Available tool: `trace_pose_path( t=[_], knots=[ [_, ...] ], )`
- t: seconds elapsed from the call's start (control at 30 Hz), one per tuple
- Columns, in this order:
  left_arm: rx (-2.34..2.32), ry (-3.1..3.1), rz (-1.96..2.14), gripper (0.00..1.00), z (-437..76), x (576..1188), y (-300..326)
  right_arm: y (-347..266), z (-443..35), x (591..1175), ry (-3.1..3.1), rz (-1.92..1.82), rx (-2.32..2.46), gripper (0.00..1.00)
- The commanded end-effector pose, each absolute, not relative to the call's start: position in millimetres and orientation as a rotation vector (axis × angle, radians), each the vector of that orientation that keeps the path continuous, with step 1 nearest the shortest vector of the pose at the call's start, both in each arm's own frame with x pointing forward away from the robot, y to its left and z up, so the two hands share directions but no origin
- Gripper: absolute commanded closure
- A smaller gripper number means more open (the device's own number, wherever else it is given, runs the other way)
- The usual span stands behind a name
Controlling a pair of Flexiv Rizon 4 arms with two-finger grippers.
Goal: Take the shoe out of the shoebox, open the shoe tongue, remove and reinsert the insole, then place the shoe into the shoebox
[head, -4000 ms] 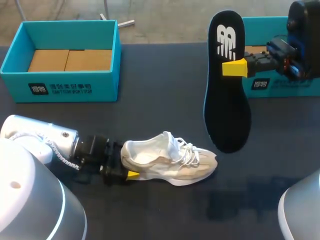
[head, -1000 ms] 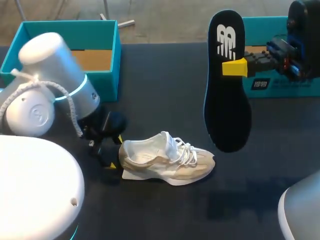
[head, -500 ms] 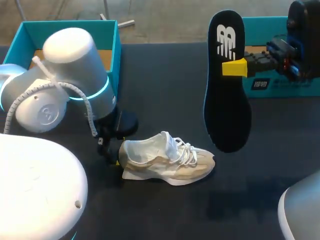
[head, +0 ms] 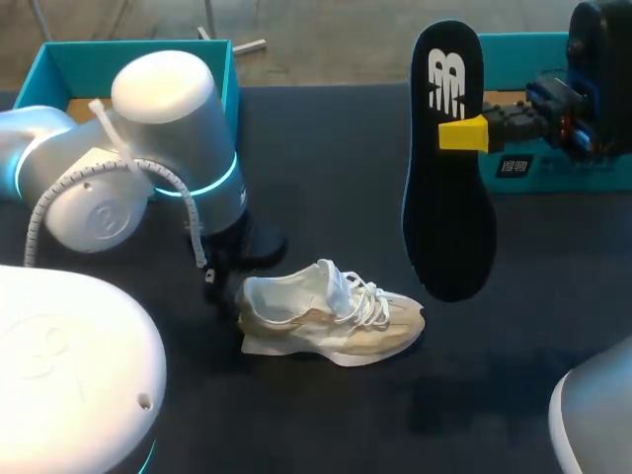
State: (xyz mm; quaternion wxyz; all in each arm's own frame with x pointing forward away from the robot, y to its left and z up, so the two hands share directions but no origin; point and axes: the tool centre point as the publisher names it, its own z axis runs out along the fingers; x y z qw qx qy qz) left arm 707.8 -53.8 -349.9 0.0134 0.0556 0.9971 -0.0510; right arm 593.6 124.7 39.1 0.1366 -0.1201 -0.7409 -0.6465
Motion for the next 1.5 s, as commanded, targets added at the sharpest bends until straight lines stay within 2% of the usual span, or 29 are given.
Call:
trace_pose_path(
  t=[0.03, 0.37, 0.7, 1.3, 1.33, 1.5],
  knots=[
    [0.186, 3.074, -0.171, 0.0, -335, 707, -56, 127, 39, 597, -2.146, -1.865, -0.345, 1.0],
    [0.23, 3.029, -0.303, 0.0, -315, 724, -91, 127, 39, 597, -2.146, -1.865, -0.345, 1.0],
    [0.217, 3.024, -0.271, 0.0, -338, 731, -125, 127, 39, 597, -2.146, -1.865, -0.345, 1.0],
    [0.057, 3.063, -0.279, 0.0, -370, 741, -143, 127, 39, 597, -2.146, -1.865, -0.345, 1.0],
    [0.059, 3.065, -0.278, 0.01, -371, 740, -143, 127, 39, 597, -2.146, -1.865, -0.345, 1.0],
    [0.062, 3.073, -0.275, 0.22, -375, 739, -146, 127, 39, 597, -2.146, -1.865, -0.345, 1.0]
  ],
)
